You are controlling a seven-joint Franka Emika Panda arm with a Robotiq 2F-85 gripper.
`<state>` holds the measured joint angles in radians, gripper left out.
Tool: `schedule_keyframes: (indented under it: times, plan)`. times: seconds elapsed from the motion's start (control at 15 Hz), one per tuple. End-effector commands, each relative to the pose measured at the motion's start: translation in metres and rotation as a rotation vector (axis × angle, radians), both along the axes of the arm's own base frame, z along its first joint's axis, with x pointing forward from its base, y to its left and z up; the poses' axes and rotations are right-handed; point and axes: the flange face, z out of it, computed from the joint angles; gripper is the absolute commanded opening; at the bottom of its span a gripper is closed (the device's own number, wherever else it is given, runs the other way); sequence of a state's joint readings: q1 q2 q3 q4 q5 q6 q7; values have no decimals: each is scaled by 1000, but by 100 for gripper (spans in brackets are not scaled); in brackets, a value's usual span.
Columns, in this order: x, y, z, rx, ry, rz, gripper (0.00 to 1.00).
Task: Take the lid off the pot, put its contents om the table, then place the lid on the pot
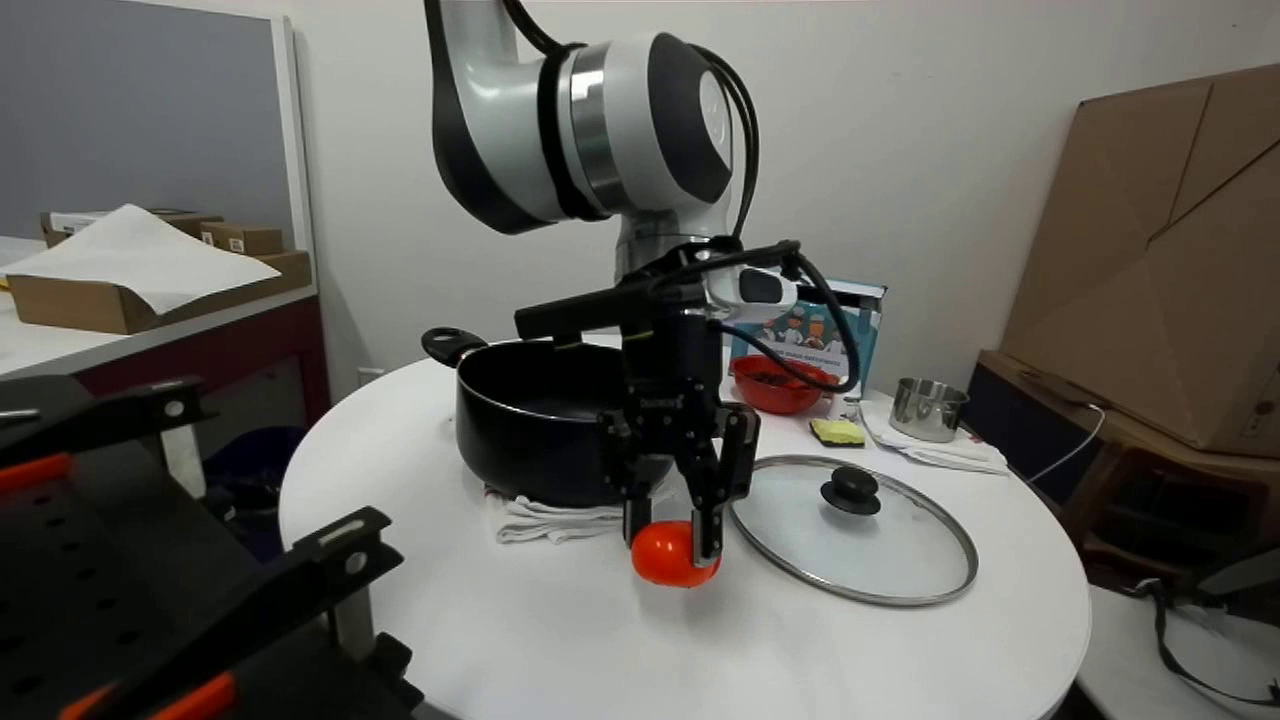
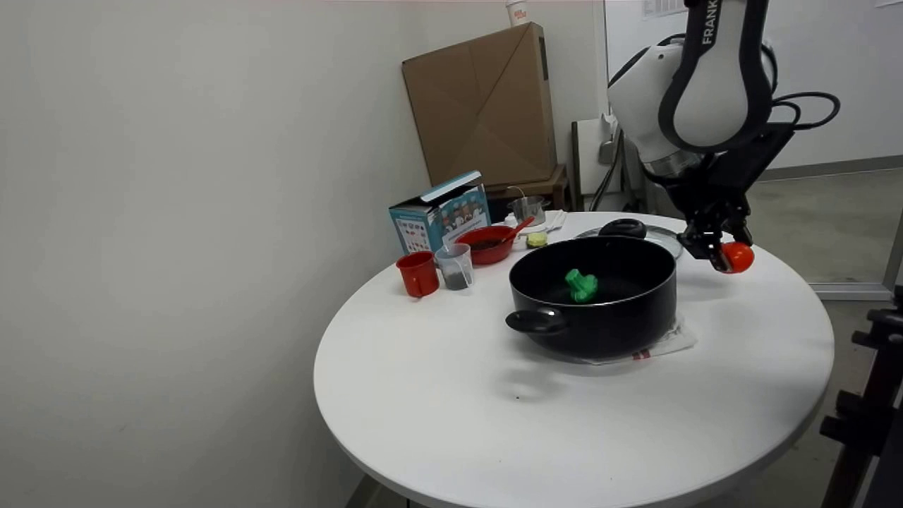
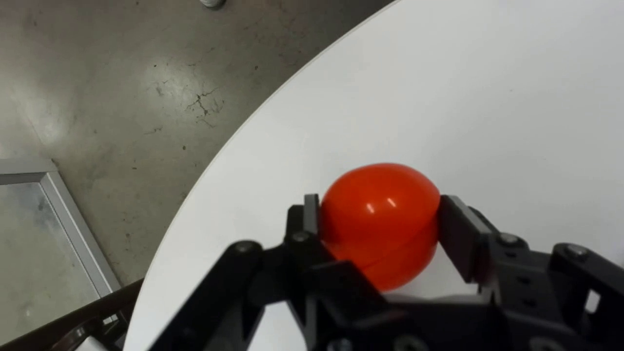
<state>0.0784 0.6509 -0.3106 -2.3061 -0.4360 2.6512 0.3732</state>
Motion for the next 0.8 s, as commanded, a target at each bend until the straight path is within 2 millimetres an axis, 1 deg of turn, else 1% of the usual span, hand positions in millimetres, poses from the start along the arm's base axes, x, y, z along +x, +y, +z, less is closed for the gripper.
schedule_keyframes:
  times: [0.0, 0.27, 0.6, 0.67, 0.73]
  plan:
    - [-4, -17, -9, 22, -13, -45, 36]
    - [-11, -17, -21, 55, -6, -67, 36]
    - [-8, -20, -35, 84, -6, -102, 36]
    - [-7, -21, -36, 84, -6, -108, 80]
    - [-6, -22, -37, 87, -5, -111, 88]
